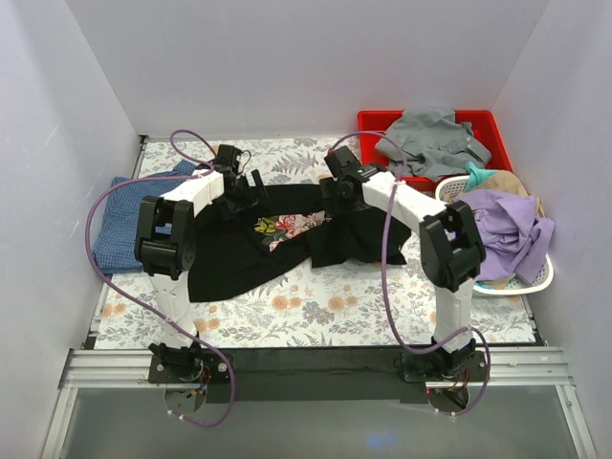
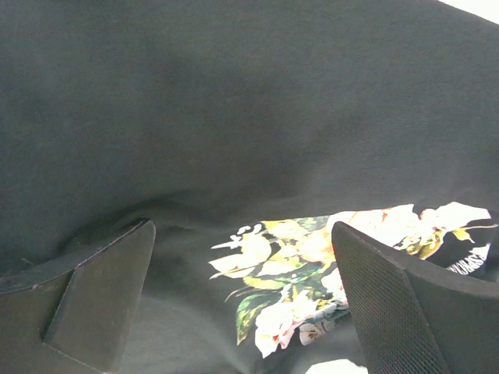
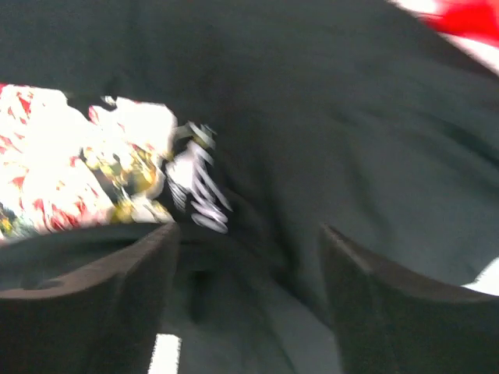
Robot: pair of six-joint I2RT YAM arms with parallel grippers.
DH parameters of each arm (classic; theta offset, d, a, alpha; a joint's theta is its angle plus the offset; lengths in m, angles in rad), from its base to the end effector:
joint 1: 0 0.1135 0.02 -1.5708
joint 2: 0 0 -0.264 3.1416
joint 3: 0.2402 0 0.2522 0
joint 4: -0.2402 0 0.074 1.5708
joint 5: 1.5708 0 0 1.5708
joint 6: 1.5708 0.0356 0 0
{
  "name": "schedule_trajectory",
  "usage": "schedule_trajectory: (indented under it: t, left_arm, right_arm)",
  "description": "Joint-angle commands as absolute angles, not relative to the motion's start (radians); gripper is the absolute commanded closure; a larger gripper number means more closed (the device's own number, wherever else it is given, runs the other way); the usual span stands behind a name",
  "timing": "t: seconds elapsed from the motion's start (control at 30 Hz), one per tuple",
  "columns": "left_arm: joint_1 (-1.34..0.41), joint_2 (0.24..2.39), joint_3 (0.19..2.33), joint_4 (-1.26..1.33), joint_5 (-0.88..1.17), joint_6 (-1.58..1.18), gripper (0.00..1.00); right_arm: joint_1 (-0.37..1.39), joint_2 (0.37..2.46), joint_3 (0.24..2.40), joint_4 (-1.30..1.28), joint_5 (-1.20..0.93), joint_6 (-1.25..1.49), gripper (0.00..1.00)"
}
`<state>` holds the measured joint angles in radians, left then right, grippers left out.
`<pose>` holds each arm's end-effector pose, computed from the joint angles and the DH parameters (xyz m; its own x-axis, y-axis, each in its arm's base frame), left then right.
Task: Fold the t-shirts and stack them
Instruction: Fold the tshirt
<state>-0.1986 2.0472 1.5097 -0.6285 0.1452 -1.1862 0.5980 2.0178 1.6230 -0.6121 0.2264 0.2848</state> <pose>0.4158 -0.0889 0.1738 -0.5708 -0.8207 -0.0245 -0.7411 0.5278 -0.4150 0.3693 0.2419 0.2209 -0.7967 -0.2114 -0.5663 -0.2351 0.9714 -0.0319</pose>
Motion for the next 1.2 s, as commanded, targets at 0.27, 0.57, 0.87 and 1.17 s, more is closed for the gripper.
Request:
schedule_trajectory:
  t: [0.27,0.57,0.87,1.17]
  left_arm:
    - [-0.192,1.914,1.477,-0.663,0.075,-1.172,0.04]
    - [-0.192,1.884,1.451,-0.638,0.069,-1.18,0.04]
    - [-0.192,1.867,1.407,-0.623,0.058,-1.189,0.04]
    - [-0.192,1.862,1.39,-0.612,0.04,-1.195,0.04]
  right_arm:
    - [0.603,1.476,1.211,-0.594,0.21,0.281,0.2]
    - [0.676,1.325,0.854,-0.284,-0.039,0.489,0.23]
    - [0.848,1.557,0.971,-0.253,0.17,0.275,0.24]
    - [0.963,1.709,1.158,-0.322,0.345,0.129,0.23]
